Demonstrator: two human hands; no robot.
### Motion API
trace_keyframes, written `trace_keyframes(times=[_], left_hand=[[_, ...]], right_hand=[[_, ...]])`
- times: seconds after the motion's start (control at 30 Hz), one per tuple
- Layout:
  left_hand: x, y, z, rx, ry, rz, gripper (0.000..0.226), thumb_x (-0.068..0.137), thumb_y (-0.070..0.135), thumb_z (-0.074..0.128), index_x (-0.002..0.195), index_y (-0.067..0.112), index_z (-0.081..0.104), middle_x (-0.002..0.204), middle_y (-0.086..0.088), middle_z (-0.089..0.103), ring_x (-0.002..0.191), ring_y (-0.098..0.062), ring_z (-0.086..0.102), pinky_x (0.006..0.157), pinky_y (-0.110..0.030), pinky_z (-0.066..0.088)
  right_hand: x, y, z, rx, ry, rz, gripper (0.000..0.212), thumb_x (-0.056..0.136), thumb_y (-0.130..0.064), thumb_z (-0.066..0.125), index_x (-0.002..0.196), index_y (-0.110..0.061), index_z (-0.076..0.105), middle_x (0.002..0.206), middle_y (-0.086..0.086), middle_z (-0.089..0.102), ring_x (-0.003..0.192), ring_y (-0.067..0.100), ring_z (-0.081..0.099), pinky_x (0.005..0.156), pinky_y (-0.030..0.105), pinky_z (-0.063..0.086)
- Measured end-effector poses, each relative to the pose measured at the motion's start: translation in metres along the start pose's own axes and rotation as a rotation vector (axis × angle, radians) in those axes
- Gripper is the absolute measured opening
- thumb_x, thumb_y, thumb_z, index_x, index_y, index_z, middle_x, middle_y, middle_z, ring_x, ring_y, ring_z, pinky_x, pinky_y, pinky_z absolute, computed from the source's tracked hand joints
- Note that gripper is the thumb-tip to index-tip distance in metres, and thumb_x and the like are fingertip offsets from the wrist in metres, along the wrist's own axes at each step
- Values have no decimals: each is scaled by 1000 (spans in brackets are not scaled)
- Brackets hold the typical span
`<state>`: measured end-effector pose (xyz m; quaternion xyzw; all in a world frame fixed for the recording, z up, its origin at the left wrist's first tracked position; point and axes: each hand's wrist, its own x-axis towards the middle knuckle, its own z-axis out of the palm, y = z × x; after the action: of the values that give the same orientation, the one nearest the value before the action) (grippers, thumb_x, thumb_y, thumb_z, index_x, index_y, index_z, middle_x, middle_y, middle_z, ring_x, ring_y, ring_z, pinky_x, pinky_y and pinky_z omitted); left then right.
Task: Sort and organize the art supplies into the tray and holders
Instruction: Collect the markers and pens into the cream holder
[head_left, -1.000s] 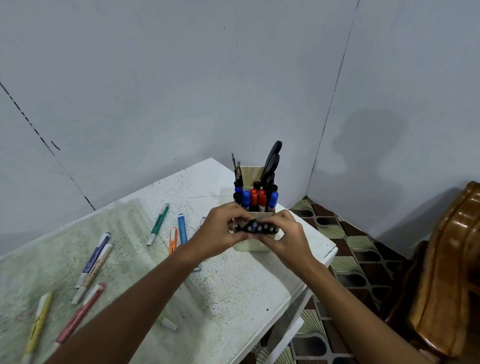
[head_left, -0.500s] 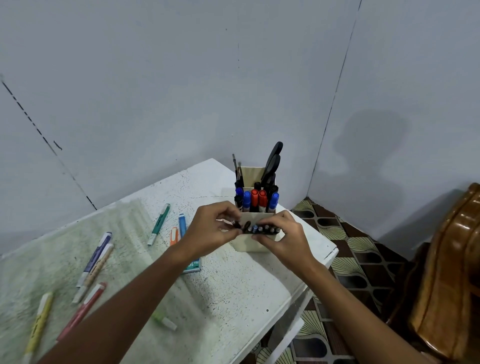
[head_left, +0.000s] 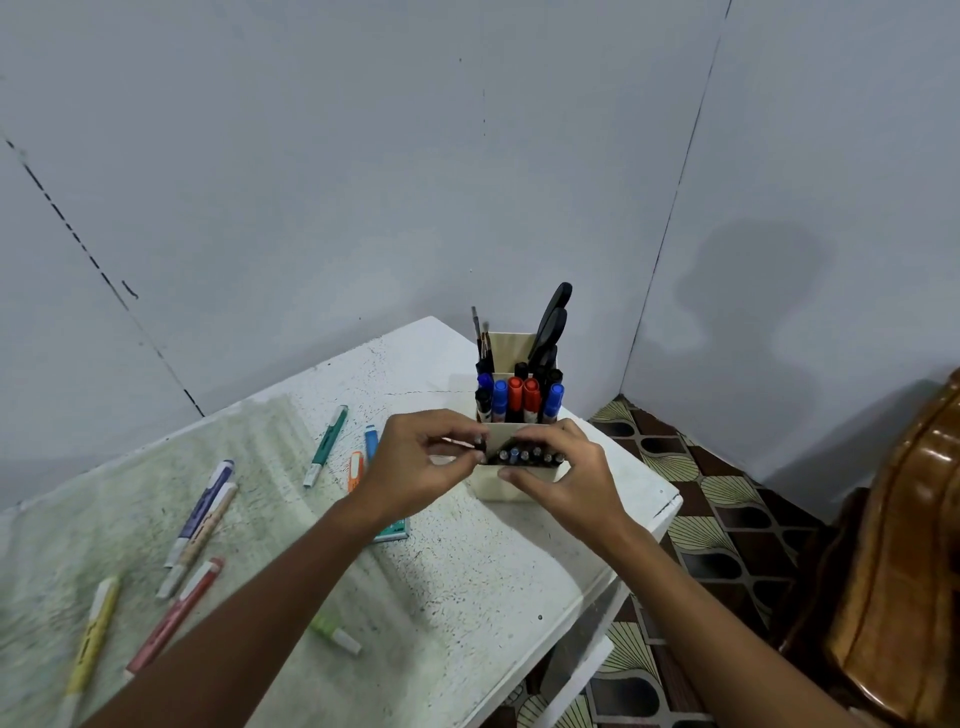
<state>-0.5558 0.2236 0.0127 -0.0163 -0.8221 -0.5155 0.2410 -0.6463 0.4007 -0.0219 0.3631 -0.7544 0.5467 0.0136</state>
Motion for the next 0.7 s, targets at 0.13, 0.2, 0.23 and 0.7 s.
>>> trace_keyframes(times=[0.13, 0.2, 0.23, 0.7], left_hand=[[-1, -5, 5, -56, 0, -45, 36, 77, -8, 58, 103, 14, 72, 98, -3, 72, 91, -18, 71, 77, -32, 59], [2, -6, 6, -49, -2, -49, 29, 84, -9, 63, 104, 10, 72, 98, -5, 72, 88, -17, 71, 74, -35, 60], [4, -6, 6, -40, -14, -62, 27, 85, -7, 64, 104, 10, 72, 98, -4, 72, 87, -16, 70, 72, -36, 60], [12, -5, -1, 37, -221, -129, 33, 78, 0, 74, 104, 20, 73, 97, 4, 71, 90, -17, 64, 66, -47, 51]], right_hand=[[2, -4, 1, 13, 23, 13, 37, 70, -17, 84, 100, -31, 67, 95, -1, 62, 93, 7, 57, 79, 17, 47], [2, -6, 2, 33, 24, 25, 36, 71, -15, 84, 99, -31, 67, 95, 0, 63, 93, 8, 58, 80, 17, 48], [2, -6, 2, 38, 24, 22, 36, 71, -15, 84, 99, -30, 67, 95, 0, 63, 93, 6, 58, 80, 17, 48], [2, -7, 1, 56, 5, 12, 29, 74, -6, 80, 96, -24, 72, 93, -10, 62, 93, 2, 57, 79, 13, 48]])
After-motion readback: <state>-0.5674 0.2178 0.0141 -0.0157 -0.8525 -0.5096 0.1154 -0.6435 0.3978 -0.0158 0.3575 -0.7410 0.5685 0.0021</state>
